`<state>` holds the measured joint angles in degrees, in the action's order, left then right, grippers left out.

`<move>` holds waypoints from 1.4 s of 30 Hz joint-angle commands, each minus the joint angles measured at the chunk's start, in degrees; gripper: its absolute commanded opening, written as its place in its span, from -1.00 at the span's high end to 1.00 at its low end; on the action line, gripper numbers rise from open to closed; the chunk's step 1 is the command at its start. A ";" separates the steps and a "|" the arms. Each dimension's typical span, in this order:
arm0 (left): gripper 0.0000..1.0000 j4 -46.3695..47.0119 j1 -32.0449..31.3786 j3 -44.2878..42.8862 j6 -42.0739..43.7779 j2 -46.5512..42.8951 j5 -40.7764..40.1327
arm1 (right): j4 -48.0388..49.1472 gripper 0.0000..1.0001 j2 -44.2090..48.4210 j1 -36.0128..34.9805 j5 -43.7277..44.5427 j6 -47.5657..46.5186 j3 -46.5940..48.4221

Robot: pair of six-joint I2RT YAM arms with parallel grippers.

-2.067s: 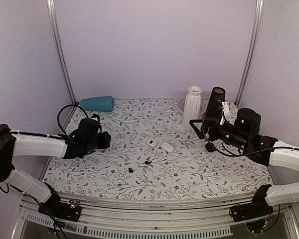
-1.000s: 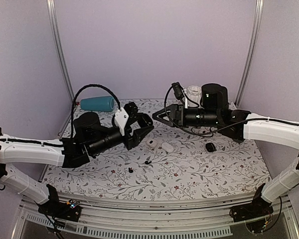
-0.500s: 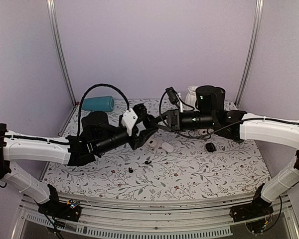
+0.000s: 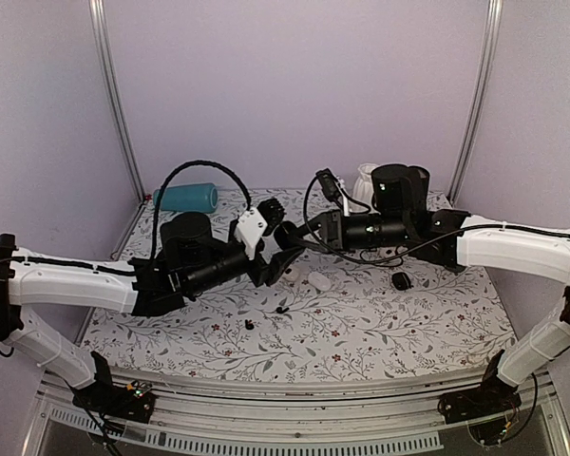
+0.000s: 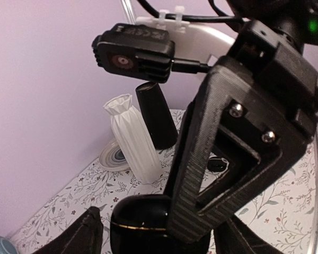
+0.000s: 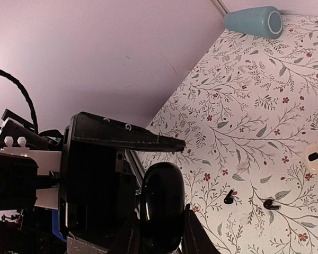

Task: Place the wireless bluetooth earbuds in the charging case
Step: Pass from the left arm to the right, then pass from the right arm to the left

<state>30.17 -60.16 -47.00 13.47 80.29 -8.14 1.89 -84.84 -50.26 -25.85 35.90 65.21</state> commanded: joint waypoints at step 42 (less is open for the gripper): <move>-0.05 1.81 14.40 -4.59 -34.95 -2.02 55.86 | -3.81 0.93 6.91 -0.28 -12.31 -26.15 3.58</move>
<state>31.38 -46.37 -49.52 -20.25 77.30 43.53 -2.31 -78.81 -50.26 -34.92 11.68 67.16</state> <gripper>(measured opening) 0.564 0.206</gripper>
